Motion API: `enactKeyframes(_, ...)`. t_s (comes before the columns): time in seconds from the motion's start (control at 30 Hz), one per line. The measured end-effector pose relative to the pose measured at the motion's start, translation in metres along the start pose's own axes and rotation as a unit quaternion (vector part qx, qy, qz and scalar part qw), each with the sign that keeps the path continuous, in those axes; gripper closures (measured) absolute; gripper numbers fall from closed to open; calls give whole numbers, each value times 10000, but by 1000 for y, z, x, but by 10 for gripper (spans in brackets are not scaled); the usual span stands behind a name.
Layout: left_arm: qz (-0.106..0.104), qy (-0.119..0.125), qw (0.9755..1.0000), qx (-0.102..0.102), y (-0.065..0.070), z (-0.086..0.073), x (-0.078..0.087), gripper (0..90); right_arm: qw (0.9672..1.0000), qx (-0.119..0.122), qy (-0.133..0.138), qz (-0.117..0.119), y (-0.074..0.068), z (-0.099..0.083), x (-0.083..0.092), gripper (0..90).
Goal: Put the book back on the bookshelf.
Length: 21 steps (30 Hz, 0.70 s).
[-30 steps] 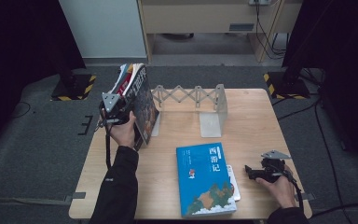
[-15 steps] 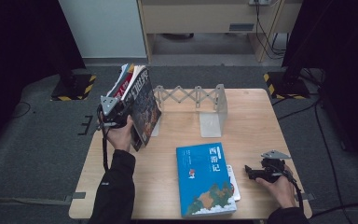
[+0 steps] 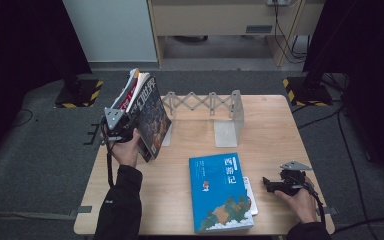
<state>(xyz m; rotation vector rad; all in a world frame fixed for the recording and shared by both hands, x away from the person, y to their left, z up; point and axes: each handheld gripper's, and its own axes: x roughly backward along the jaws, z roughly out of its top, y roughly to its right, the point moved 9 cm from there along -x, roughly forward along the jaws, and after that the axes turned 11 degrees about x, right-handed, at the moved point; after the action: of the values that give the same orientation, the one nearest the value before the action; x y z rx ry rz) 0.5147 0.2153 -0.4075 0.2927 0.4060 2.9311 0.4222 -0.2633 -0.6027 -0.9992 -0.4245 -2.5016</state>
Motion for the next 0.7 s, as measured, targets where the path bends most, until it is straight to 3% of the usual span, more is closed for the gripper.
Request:
enactKeyframes(0.53, -29, -42, 10000, -24, -2, 0, 1, 794, 10000, 4, 1, 0, 0, 0, 0, 30)
enactKeyframes(0.7, -84, -26, 10000, -37, 0, 0, 5, 722, 10000, 5, 1, 0, 0, 0, 0, 30)
